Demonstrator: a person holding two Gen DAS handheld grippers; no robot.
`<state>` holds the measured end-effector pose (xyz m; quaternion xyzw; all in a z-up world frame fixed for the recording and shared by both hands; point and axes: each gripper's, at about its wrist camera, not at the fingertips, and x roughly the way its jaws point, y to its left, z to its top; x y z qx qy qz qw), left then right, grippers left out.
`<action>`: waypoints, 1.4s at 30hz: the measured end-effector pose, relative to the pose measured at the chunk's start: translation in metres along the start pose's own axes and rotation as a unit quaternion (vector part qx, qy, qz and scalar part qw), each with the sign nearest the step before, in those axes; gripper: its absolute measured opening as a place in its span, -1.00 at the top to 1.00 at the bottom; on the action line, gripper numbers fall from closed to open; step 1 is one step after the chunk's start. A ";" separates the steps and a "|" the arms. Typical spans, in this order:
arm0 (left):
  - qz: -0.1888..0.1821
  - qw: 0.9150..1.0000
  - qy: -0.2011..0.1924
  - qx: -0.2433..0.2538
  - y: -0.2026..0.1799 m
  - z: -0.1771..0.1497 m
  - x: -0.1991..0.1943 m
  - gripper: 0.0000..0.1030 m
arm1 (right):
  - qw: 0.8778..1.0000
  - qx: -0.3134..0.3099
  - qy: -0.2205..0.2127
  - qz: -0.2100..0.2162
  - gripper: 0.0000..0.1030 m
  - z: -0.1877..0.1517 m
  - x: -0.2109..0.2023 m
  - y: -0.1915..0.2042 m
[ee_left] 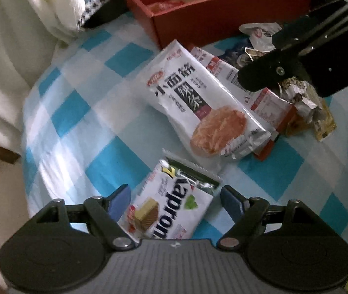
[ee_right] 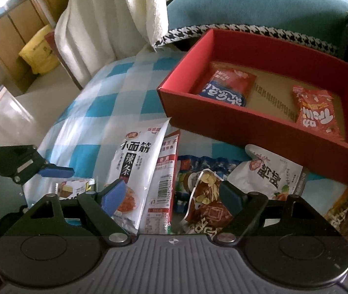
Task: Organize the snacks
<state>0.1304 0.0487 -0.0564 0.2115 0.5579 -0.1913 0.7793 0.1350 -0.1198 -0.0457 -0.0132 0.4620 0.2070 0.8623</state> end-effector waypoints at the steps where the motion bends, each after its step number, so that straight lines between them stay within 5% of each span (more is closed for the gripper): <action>1: 0.000 1.000 -0.002 -0.008 0.000 -0.002 -0.001 -0.36 | 1.000 0.000 0.001 -0.001 -0.71 0.000 0.001 0.000; 2: 0.003 1.000 -0.006 -0.014 -0.002 -0.005 -0.003 -0.22 | 1.000 0.001 0.003 0.000 -0.71 0.000 0.002 -0.001; 8: 0.012 0.996 0.005 -0.083 -0.009 -0.025 -0.012 -0.20 | 1.000 0.004 0.005 0.003 -0.70 0.001 0.004 -0.002; 16: -0.028 0.978 -0.026 -0.207 0.013 -0.042 -0.034 -0.20 | 0.998 0.049 -0.006 0.029 -0.69 0.009 -0.001 0.005; 20: -0.046 0.974 -0.029 -0.220 0.019 -0.044 -0.036 -0.20 | 0.997 0.062 0.019 0.046 -0.62 0.013 0.018 0.030; 27: -0.087 0.966 -0.050 -0.239 0.031 -0.047 -0.046 -0.20 | 0.996 0.069 0.053 -0.005 -0.59 0.031 0.055 0.053; 35: -0.091 0.965 -0.048 -0.241 0.033 -0.048 -0.049 -0.20 | 0.984 -0.105 0.083 -0.118 -0.40 0.034 0.081 0.103; 42: -0.092 0.965 -0.040 -0.240 0.032 -0.047 -0.045 -0.20 | 0.987 -0.110 0.082 -0.084 -0.09 0.029 0.043 0.071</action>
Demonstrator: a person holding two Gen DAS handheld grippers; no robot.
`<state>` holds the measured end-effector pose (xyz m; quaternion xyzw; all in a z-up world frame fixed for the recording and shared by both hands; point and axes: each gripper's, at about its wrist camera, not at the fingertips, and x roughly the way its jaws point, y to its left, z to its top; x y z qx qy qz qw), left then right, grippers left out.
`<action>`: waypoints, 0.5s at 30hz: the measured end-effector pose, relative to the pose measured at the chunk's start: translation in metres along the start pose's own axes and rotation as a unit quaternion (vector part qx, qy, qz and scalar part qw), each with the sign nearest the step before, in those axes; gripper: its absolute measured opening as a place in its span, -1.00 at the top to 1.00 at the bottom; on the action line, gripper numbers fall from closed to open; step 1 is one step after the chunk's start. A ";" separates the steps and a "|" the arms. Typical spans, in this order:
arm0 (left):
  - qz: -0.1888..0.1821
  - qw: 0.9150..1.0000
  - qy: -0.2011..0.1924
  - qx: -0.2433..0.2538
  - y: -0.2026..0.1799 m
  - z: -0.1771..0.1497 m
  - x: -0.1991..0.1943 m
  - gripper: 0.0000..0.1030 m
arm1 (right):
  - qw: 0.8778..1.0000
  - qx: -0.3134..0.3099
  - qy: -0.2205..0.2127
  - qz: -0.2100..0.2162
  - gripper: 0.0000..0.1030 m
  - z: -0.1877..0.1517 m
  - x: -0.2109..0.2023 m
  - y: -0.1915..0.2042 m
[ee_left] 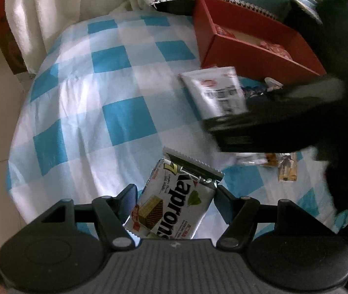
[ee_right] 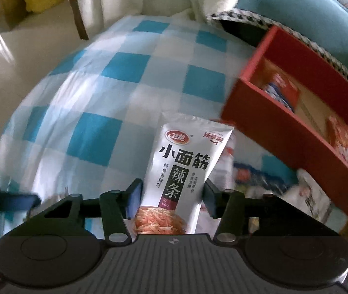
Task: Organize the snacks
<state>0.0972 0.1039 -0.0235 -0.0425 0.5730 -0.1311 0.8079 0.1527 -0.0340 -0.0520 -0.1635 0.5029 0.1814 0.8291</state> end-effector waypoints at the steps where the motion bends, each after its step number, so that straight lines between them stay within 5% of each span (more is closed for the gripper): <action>1: 0.001 1.000 0.001 0.003 -0.002 0.000 0.001 -0.20 | 1.000 0.010 -0.005 0.005 -0.09 -0.006 -0.008 -0.011; 9: 0.023 0.999 0.009 0.037 -0.020 0.001 0.014 -0.20 | 0.997 0.060 -0.027 0.041 -0.08 -0.062 -0.046 -0.072; 15: 0.050 0.996 0.029 0.065 -0.039 0.002 0.036 -0.20 | 0.996 0.071 -0.006 0.050 -0.09 -0.098 -0.024 -0.076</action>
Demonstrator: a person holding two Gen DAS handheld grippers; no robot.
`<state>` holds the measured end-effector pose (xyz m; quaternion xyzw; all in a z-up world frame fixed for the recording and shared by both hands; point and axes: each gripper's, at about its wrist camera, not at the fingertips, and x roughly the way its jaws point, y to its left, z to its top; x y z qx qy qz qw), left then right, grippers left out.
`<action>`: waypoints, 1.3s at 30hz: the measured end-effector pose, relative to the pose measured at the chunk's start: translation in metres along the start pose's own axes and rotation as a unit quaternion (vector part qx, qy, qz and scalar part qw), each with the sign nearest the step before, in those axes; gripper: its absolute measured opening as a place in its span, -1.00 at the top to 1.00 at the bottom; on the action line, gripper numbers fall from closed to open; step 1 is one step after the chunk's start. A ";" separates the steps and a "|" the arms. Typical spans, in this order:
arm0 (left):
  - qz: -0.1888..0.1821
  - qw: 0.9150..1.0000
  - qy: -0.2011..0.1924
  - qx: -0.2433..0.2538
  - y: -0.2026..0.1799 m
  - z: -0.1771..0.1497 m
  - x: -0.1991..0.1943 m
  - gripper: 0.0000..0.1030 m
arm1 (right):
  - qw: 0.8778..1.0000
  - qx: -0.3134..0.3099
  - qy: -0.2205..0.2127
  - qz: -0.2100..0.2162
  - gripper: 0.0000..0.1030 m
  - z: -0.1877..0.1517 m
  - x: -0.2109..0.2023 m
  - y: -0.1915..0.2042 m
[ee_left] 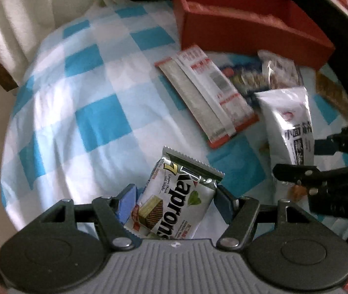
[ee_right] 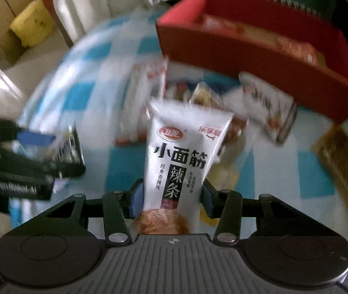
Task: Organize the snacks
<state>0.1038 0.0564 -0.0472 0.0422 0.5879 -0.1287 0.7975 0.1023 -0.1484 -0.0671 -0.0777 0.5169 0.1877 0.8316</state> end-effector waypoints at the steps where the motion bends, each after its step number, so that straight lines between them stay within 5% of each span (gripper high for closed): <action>1: 0.010 1.000 0.003 0.013 -0.005 0.000 0.004 -0.20 | 1.000 -0.004 0.001 0.002 -0.09 0.001 0.001 0.001; 4: 0.036 0.998 0.008 0.044 -0.017 -0.002 0.011 -0.28 | 1.000 -0.001 0.000 0.003 -0.11 0.000 0.005 0.000; 6: 0.053 0.997 0.000 0.060 -0.021 -0.005 0.011 -0.50 | 1.000 -0.003 0.000 0.005 -0.18 0.001 0.005 -0.001; 9: 0.056 0.997 0.005 0.048 -0.014 -0.005 0.014 -0.69 | 1.000 -0.007 -0.001 0.011 -0.39 0.000 0.006 0.001; 12: 0.048 0.998 0.009 0.031 -0.009 -0.006 0.016 -0.70 | 1.000 -0.027 -0.003 -0.001 -0.38 0.001 0.007 0.005; 14: 0.049 0.998 0.006 0.036 -0.010 -0.007 0.014 -0.58 | 0.999 -0.034 -0.004 -0.007 -0.27 0.001 0.007 0.006; 17: 0.039 0.998 0.001 0.049 -0.018 -0.008 0.009 -0.15 | 1.000 -0.024 -0.001 0.004 -0.09 0.003 0.002 0.002; 24: 0.067 0.995 -0.023 0.073 -0.031 -0.006 0.001 -0.14 | 1.000 -0.019 -0.007 0.007 -0.04 0.003 -0.003 0.000; 39: 0.049 0.994 -0.074 0.066 -0.036 -0.001 -0.018 -0.14 | 0.999 0.002 -0.048 0.022 -0.04 0.014 -0.025 -0.010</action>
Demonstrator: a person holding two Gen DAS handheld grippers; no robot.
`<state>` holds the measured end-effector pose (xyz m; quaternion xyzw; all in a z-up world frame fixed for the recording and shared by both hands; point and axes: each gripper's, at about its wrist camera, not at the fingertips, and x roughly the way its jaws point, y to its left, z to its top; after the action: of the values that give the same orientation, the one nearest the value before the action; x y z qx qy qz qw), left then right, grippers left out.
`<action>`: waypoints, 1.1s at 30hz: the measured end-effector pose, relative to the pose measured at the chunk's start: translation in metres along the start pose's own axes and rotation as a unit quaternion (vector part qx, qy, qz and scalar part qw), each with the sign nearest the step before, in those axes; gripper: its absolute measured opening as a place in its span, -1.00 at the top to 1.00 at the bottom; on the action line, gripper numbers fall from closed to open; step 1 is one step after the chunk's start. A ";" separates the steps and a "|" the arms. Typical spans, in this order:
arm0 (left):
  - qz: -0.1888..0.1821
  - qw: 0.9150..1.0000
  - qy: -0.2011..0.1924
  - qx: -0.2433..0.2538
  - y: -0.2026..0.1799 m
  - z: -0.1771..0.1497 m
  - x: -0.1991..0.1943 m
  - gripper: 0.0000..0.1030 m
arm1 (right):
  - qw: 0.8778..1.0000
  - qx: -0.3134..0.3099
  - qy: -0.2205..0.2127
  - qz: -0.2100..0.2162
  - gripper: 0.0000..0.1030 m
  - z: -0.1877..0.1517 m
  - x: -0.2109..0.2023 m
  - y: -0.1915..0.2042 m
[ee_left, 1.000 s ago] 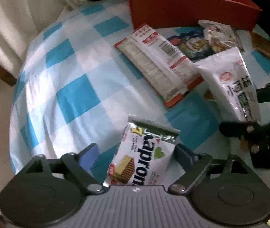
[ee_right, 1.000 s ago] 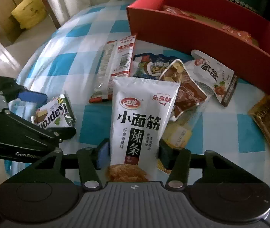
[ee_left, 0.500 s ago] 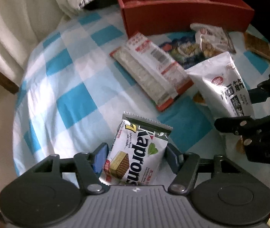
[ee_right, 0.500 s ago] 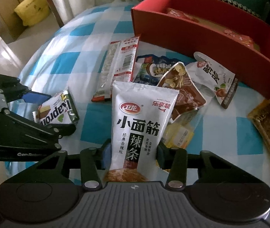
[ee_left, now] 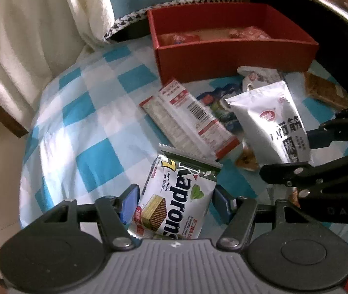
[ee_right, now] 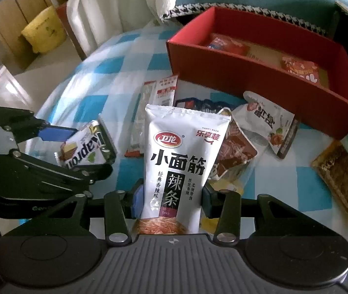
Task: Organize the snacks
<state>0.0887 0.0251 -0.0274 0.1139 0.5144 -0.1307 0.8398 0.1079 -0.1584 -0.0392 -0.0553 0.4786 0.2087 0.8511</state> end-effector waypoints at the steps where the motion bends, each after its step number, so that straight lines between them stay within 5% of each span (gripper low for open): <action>1: 0.000 1.000 -0.001 0.001 0.000 0.000 0.000 -0.14 | 1.000 0.002 -0.001 0.000 -0.04 -0.001 0.000 0.000; 33: -0.001 0.998 -0.059 -0.022 0.001 0.029 -0.011 -0.14 | 0.998 0.020 -0.063 -0.018 -0.04 -0.029 -0.008 0.019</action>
<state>0.1087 0.0181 -0.0045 0.0872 0.4669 -0.1263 0.8709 0.0739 -0.1515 -0.0461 -0.0336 0.4268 0.1869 0.8842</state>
